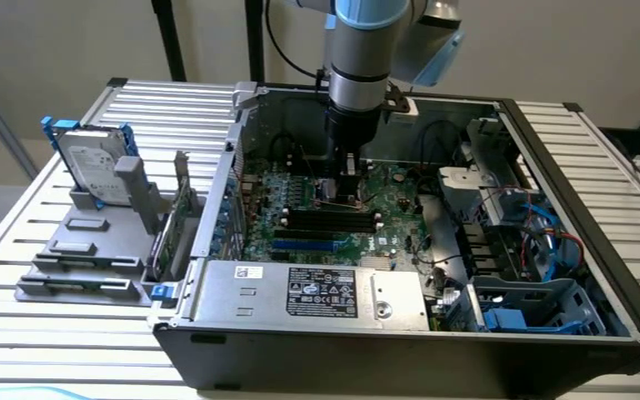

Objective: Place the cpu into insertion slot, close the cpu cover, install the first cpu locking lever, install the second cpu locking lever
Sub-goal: 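Place the cpu into insertion slot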

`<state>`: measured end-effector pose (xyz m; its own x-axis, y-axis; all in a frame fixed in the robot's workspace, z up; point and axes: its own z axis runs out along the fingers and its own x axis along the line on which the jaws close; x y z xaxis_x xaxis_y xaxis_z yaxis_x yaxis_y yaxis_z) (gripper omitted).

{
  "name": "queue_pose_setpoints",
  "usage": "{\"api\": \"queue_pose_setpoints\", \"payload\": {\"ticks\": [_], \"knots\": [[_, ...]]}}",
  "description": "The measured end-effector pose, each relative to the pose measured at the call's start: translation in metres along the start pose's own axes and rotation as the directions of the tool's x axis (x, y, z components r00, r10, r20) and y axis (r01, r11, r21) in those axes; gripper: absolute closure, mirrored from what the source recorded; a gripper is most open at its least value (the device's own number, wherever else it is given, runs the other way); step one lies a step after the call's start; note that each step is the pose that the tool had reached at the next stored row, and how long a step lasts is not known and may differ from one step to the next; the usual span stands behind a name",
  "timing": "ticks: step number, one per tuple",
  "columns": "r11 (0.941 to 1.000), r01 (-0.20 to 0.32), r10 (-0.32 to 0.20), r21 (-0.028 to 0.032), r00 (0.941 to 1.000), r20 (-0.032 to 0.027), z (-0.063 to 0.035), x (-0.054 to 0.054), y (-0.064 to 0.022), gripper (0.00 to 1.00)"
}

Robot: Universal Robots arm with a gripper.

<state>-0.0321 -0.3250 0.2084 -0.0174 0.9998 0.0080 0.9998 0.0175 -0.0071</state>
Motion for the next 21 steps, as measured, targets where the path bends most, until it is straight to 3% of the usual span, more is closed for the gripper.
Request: {"api": "queue_pose_setpoints", "payload": {"ticks": [12,21], "knots": [[0.9997,-0.021,0.021,0.0103,0.9998,-0.0001,0.0045,-0.0001,0.0027,0.46],[0.9995,-0.03,0.03,0.0103,0.9995,-0.0003,0.0062,-0.0001,0.0028,0.46]]}}
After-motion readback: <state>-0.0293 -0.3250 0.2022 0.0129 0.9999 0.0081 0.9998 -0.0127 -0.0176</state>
